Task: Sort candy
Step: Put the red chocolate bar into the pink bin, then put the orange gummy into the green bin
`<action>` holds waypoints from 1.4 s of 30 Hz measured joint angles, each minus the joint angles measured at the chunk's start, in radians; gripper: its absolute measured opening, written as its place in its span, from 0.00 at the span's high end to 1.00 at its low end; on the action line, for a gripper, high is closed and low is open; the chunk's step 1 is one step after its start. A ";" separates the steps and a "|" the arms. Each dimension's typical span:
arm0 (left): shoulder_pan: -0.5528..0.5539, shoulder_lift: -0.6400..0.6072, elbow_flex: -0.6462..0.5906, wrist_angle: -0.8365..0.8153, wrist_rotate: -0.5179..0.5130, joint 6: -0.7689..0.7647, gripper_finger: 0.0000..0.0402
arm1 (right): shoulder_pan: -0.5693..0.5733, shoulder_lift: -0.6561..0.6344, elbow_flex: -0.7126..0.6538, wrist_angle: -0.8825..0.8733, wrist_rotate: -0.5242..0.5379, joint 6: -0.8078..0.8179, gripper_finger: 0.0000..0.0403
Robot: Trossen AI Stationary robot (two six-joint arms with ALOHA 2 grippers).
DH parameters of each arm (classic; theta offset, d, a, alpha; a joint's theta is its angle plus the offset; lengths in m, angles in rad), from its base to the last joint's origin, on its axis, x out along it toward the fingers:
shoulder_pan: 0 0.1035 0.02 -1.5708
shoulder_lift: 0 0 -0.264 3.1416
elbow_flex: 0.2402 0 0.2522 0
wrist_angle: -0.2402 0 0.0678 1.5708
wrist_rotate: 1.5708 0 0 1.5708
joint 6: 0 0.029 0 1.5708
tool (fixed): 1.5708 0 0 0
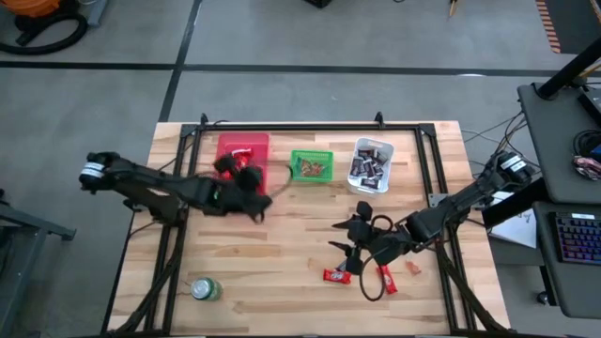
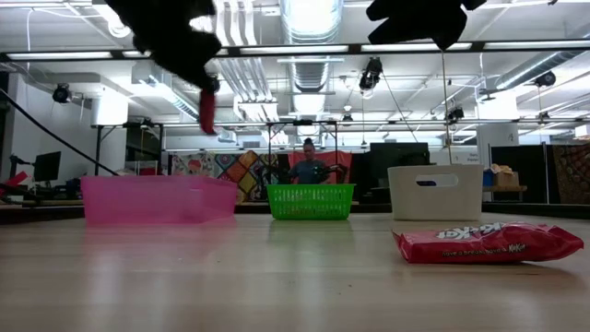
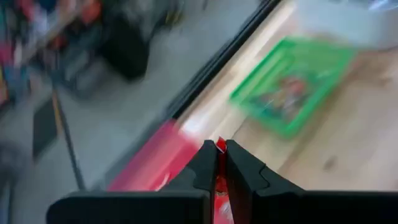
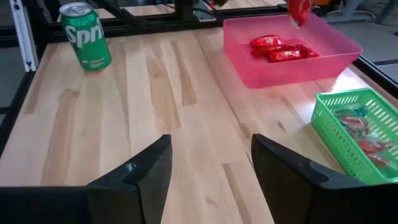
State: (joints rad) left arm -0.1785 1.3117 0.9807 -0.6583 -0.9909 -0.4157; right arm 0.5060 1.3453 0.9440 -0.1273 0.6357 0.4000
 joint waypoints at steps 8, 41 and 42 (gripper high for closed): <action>0.358 0.007 -0.065 0.050 0.280 0.072 1.00 | -0.044 0.004 0.000 0.005 0.003 -0.006 0.48; 0.340 0.124 -0.087 0.350 0.486 0.137 0.68 | -0.049 0.005 -0.009 -0.253 -0.105 0.243 0.48; 0.304 0.124 -0.087 0.365 0.486 0.146 0.68 | -0.049 0.005 -0.009 -0.302 -0.139 0.300 0.48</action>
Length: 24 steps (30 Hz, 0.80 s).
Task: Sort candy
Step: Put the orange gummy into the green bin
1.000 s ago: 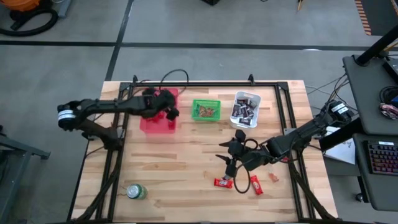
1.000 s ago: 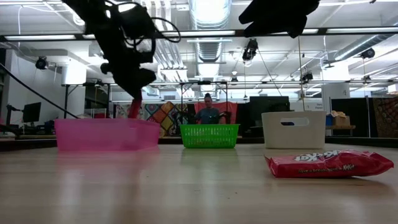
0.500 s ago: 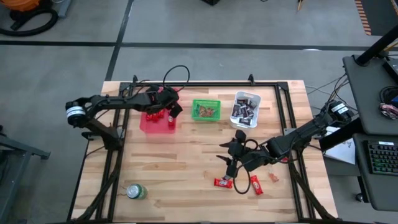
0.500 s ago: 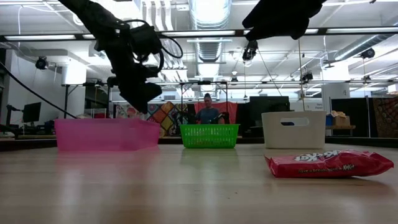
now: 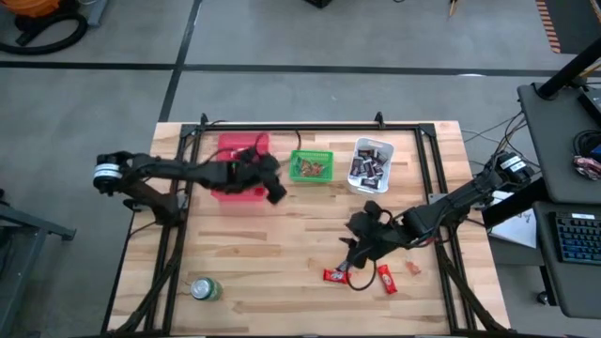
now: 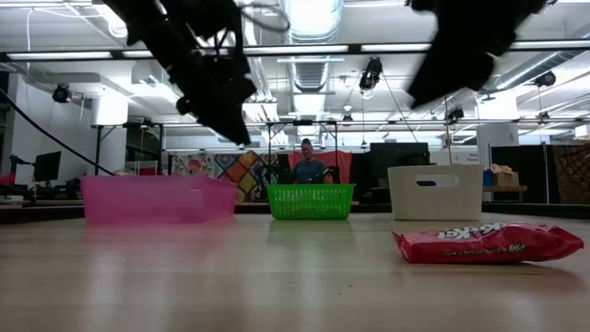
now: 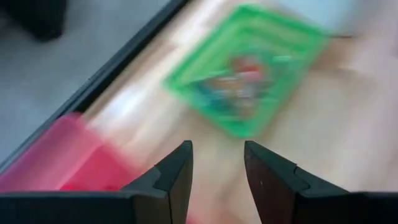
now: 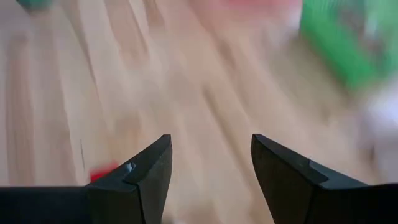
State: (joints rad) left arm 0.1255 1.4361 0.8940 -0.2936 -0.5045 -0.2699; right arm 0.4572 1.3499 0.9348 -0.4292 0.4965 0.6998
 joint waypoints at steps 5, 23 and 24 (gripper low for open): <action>-0.179 0.000 0.000 0.083 -0.009 0.044 0.68 | 0.000 0.000 0.006 -0.266 -0.269 0.368 0.49; -0.366 0.000 0.007 0.240 -0.168 0.142 0.68 | 0.209 0.033 -0.057 -0.628 -0.679 1.004 0.54; -0.366 0.000 0.007 0.253 -0.168 0.149 0.68 | 0.213 0.044 -0.067 -0.627 -0.694 1.010 0.54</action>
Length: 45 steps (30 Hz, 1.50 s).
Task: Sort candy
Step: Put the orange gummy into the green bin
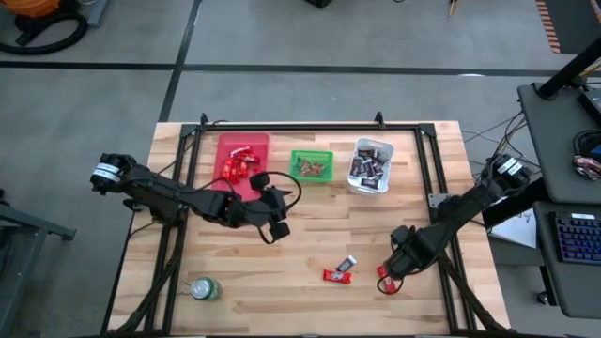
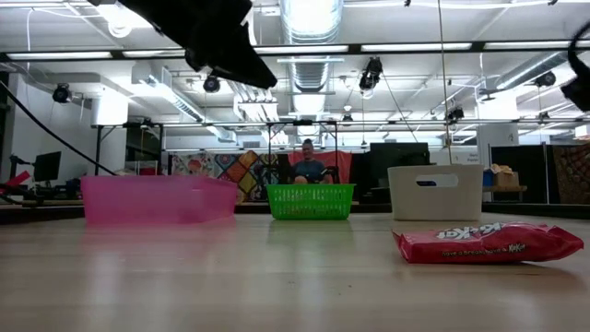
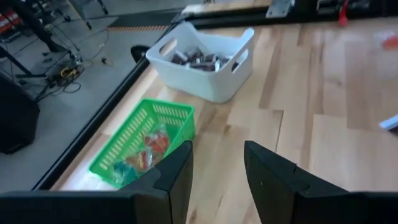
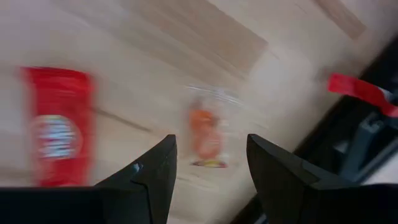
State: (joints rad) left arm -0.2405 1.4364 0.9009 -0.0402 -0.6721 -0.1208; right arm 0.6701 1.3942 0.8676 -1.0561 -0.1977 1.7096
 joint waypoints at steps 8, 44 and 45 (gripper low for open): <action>0.000 0.024 0.000 0.156 0.000 0.015 0.68 | -0.003 0.097 -0.053 0.097 -0.012 -0.090 0.55; -0.132 0.079 0.000 0.244 0.000 -0.142 0.68 | -0.029 0.146 -0.069 0.150 -0.005 -0.240 0.59; -0.132 0.079 0.000 0.244 0.000 -0.145 0.68 | -0.029 0.146 -0.069 0.152 -0.004 -0.246 0.59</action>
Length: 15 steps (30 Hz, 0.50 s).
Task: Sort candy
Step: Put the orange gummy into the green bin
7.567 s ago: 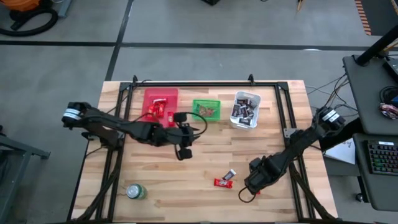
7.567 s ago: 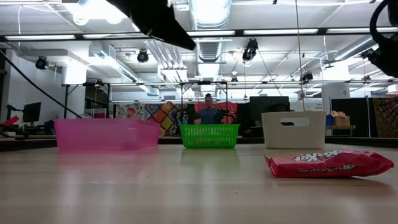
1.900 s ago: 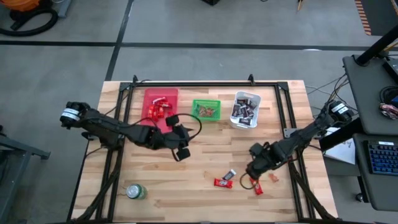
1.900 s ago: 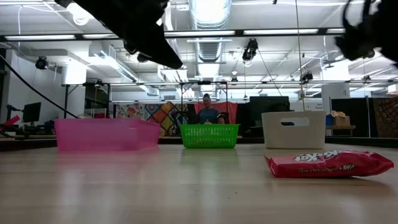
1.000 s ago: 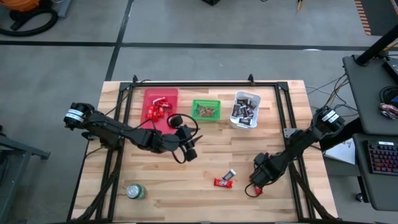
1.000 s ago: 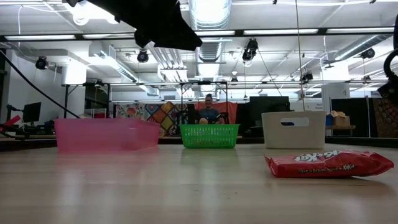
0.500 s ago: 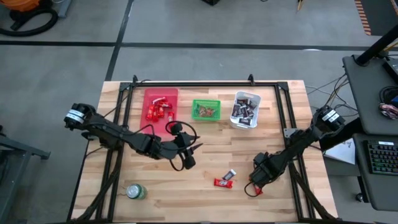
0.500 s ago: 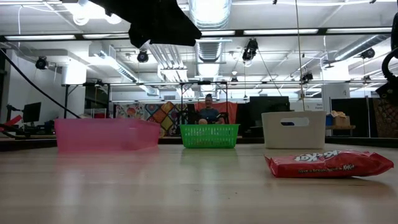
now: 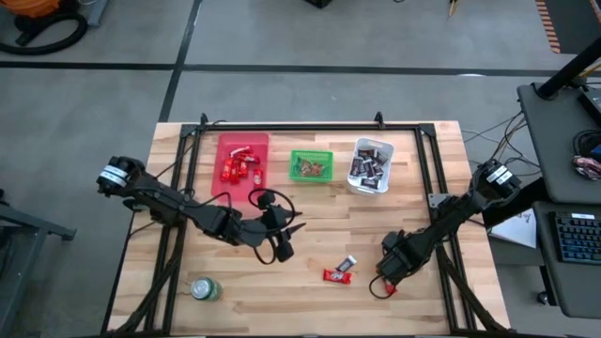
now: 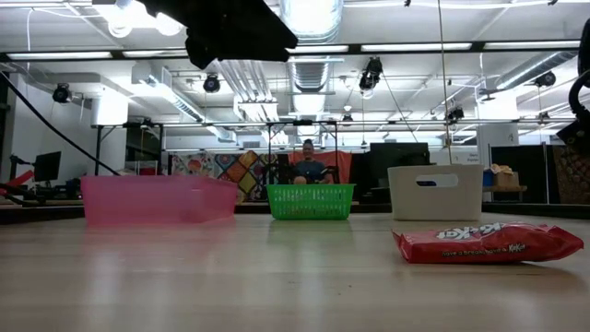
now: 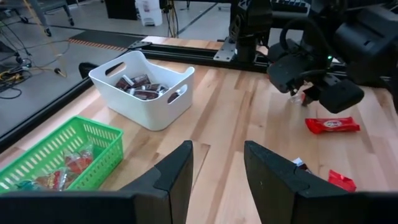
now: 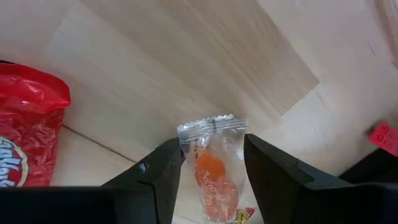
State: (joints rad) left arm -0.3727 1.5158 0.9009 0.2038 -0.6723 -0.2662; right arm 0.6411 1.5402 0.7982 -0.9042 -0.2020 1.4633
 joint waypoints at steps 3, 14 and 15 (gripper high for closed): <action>0.000 0.000 0.000 0.006 0.000 -0.006 0.68 | 0.000 0.000 0.000 0.008 0.001 -0.021 0.70; -0.003 0.000 0.000 0.032 0.001 -0.010 0.68 | -0.096 -0.089 0.100 0.005 0.062 -0.205 0.98; -0.004 -0.001 0.000 0.032 0.001 -0.009 0.68 | -0.120 -0.105 0.122 0.005 0.080 -0.242 0.98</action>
State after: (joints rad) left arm -0.3763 1.5148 0.9009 0.2356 -0.6708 -0.2757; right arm 0.5213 1.4355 0.9201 -0.8989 -0.1224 1.2210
